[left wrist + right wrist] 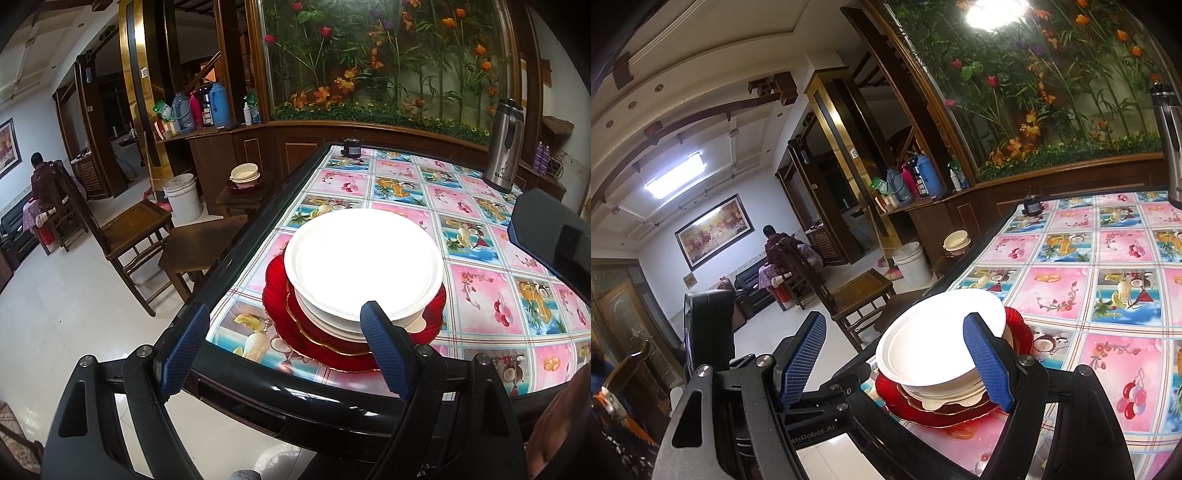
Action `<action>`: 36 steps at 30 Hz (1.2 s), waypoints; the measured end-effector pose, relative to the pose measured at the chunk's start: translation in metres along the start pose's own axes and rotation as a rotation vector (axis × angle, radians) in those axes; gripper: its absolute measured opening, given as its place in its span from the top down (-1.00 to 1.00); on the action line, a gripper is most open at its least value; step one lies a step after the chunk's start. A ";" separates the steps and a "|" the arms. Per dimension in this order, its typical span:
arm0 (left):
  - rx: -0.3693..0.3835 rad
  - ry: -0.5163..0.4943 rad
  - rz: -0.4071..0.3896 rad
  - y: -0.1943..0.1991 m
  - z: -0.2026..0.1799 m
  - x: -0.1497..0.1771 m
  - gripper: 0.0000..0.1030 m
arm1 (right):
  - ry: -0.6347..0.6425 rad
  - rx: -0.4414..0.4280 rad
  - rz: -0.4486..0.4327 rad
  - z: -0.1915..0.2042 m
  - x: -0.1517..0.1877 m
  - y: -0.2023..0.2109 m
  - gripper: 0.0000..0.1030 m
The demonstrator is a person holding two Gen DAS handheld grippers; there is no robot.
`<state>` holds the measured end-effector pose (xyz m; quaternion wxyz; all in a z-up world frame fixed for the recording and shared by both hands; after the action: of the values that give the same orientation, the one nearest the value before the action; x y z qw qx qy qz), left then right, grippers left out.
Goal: Organize plates and bowls
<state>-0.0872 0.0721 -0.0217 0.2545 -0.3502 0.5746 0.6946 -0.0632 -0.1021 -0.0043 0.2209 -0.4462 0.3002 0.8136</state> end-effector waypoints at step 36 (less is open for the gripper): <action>-0.040 -0.034 0.034 -0.004 0.002 0.007 -0.64 | -0.019 -0.045 -0.005 -0.006 0.004 -0.001 -0.56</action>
<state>-0.0889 0.0741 -0.0295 0.2451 -0.3336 0.5619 0.7162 -0.0608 -0.1056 -0.0104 0.2155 -0.4442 0.2788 0.8237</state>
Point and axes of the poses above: each gripper's, at about its wrist camera, not at the fingertips, and y roughly against the way its jaws point, z to its left, x to its underside, the point moved 2 cm from there along -y, roughly the way its jaws point, and after that the axes turned 1 degree about -y, right-handed, at the moved point
